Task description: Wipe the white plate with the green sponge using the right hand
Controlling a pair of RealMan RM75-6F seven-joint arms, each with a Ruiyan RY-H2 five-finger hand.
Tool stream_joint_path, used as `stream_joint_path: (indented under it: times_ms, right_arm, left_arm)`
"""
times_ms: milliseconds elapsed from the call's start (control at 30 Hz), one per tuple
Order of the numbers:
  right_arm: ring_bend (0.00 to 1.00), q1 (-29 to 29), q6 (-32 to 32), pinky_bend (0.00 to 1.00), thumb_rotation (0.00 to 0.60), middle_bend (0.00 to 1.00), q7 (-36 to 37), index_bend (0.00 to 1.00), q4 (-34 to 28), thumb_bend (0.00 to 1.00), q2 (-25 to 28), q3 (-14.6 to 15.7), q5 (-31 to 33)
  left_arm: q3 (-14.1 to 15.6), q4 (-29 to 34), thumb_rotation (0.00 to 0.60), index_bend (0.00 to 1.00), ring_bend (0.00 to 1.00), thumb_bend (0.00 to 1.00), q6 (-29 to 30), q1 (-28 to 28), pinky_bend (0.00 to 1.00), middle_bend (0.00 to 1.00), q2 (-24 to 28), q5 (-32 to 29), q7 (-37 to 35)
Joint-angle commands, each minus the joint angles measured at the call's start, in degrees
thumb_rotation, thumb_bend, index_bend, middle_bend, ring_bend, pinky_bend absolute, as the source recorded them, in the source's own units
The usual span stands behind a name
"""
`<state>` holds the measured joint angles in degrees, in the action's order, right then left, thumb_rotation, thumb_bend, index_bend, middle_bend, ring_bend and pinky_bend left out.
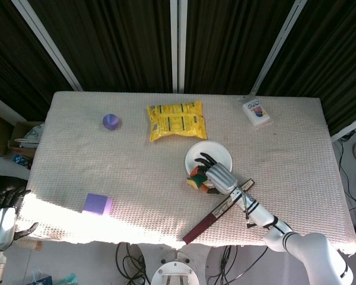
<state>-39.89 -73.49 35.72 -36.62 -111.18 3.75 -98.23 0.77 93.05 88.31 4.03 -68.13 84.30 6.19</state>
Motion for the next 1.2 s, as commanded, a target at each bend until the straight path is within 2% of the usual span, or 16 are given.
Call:
stream_joint_path:
  times_ms: [33, 233, 500, 667, 933, 1200]
  right_arm:
    - [0.14, 0.02, -1.60, 0.00, 0.600, 0.41, 0.87, 0.57, -0.54, 0.44, 0.08, -0.26, -0.32]
    - [0.14, 0.38, -2.30, 0.00, 0.600, 0.41, 0.39, 0.57, -1.83, 0.44, 0.20, 0.98, -1.45]
    - [0.14, 1.19, -0.09, 0.00, 0.600, 0.41, 2.22, 0.57, 3.82, 0.45, -2.61, 0.89, -0.11]
    - [0.15, -0.07, -2.78, 0.00, 0.600, 0.41, 4.13, 0.57, 3.97, 0.45, -3.64, 0.40, -1.09]
    - [0.15, -0.01, -5.26, 0.00, 0.600, 0.41, 3.79, 0.57, 0.99, 0.45, -1.72, 0.08, -1.32]
    - [0.15, 2.07, -2.15, 0.00, 0.600, 0.41, 3.55, 0.57, 3.29, 0.45, -0.94, 0.57, 0.51]
  left_arm:
    - [0.03, 0.12, 0.600, 0.20, 0.12, 0.12, -0.02, -0.01, 0.15, 0.14, 0.06, 0.01, 0.09]
    - [0.18, 0.26, 0.600, 0.20, 0.12, 0.12, -0.03, 0.07, 0.15, 0.14, 0.06, 0.03, 0.24]
    - [0.19, 0.35, 0.600, 0.20, 0.12, 0.12, -0.03, 0.15, 0.15, 0.14, 0.10, -0.06, -0.11]
    - [0.10, 0.53, 0.600, 0.20, 0.12, 0.12, 0.17, 0.09, 0.15, 0.14, 0.23, 0.16, 0.12]
    - [0.15, 0.66, 0.600, 0.20, 0.12, 0.12, 0.08, 0.10, 0.14, 0.14, 0.30, 0.11, 0.22]
    - [0.12, 0.64, 0.600, 0.20, 0.12, 0.12, -0.48, -0.36, 0.14, 0.14, 0.28, 0.32, 0.26]
